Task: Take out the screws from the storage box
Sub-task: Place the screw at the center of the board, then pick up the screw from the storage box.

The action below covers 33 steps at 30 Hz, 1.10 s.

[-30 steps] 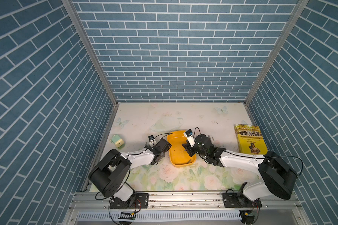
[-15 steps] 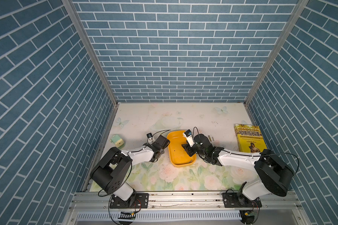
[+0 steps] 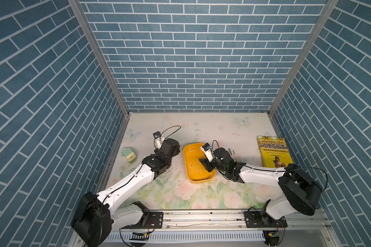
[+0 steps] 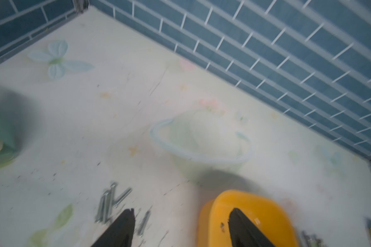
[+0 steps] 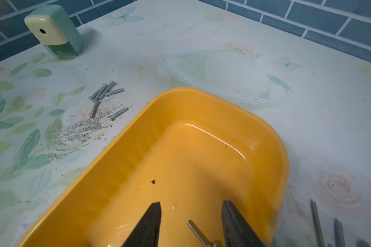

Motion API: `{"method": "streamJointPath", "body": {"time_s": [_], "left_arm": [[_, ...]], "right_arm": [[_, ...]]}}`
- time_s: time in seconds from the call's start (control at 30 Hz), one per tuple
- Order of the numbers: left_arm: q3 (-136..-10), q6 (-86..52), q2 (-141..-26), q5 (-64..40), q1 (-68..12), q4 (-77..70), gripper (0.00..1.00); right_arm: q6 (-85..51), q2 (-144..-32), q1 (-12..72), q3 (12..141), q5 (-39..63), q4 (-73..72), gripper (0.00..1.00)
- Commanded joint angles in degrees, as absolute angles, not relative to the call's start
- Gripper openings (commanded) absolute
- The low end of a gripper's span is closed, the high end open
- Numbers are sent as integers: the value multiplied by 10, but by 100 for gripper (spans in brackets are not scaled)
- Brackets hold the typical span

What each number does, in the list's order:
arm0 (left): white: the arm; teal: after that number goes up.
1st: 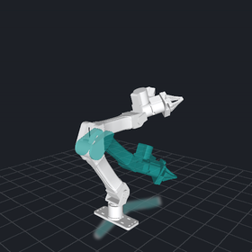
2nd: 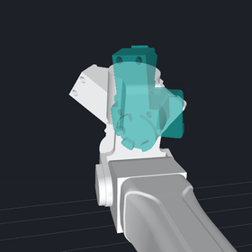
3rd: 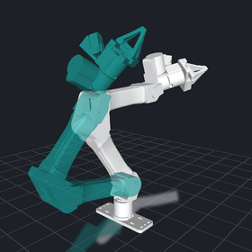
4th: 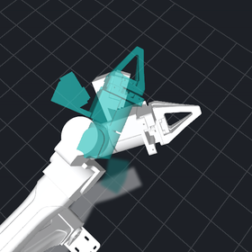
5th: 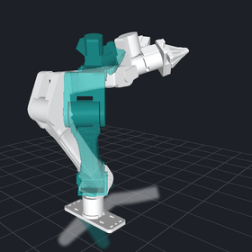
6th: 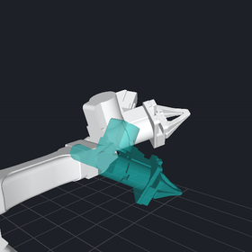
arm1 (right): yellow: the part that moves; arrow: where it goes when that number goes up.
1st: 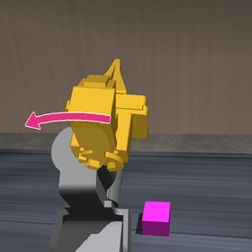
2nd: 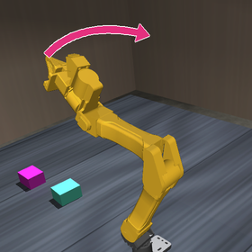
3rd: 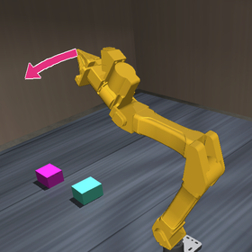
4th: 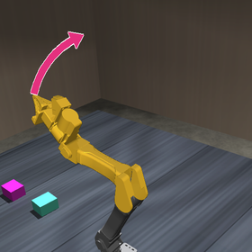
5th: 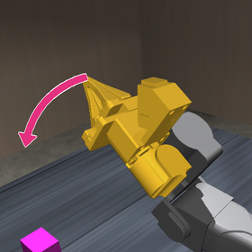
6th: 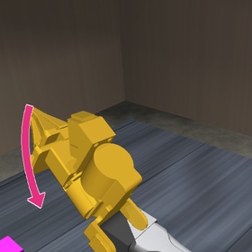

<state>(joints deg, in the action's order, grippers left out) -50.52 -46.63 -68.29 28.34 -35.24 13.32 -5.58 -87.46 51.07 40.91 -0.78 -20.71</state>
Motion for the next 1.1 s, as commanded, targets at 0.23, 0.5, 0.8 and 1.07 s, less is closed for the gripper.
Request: {"method": "streamJointPath", "body": {"time_s": [0.23, 0.5, 0.8, 1.07], "left_arm": [[-567, -454, -636, 278, -364, 185, 88], [-624, -467, -680, 250, -363, 291, 100], [-610, -371, -661, 82, -328, 263, 100], [-625, -327, -707, 21, -304, 310, 100]], "right_arm": [[-80, -842, 534, 454, 26, -24, 47], [-43, -899, 539, 578, -50, 212, 48], [57, -998, 538, 668, -38, 302, 46], [91, -1074, 523, 755, -32, 345, 49]]}}
